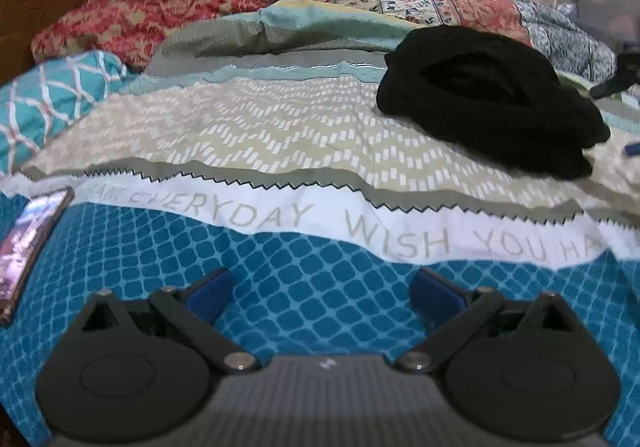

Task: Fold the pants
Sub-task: 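Move the right gripper toward the crumpled black pants on the bed, then grasp the black pants with the right gripper and lift them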

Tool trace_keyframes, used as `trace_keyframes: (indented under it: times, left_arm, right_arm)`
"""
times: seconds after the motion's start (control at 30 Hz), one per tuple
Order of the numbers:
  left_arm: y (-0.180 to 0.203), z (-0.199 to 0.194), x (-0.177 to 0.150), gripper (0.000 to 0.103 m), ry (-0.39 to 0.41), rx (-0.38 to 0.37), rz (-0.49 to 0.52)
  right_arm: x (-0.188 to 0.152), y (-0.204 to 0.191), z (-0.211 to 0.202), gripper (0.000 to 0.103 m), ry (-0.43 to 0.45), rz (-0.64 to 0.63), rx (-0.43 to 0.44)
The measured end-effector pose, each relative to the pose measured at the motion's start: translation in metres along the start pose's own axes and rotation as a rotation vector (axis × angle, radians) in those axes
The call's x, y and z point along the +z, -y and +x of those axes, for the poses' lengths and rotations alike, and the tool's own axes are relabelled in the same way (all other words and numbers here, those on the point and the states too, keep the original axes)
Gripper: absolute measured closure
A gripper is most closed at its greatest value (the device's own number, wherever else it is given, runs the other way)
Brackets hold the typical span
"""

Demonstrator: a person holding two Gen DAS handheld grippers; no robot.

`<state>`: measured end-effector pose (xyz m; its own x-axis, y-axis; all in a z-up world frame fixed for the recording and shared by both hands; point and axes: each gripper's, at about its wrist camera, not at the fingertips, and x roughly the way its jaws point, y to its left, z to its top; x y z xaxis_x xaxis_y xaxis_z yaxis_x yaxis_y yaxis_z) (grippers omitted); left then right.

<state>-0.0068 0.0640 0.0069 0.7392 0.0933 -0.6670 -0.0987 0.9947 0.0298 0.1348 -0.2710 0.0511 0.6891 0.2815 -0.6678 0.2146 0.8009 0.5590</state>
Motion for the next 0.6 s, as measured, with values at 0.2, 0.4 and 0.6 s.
trace_keyframes:
  times: [0.2, 0.4, 0.6]
  left_arm:
    - [-0.004, -0.004, -0.010, 0.001, 0.020, -0.008, -0.004]
    - [-0.009, -0.011, -0.020, 0.001, 0.036, -0.017, -0.012]
    - [-0.015, -0.010, -0.018, 0.001, 0.044, -0.050, -0.041]
  right_arm:
    - [-0.005, -0.031, 0.000, 0.083, -0.078, -0.041, 0.062]
    - [-0.032, -0.068, -0.069, 0.089, -0.118, -0.174, 0.272]
    - [-0.076, -0.078, -0.136, 0.093, -0.181, -0.232, 0.463]
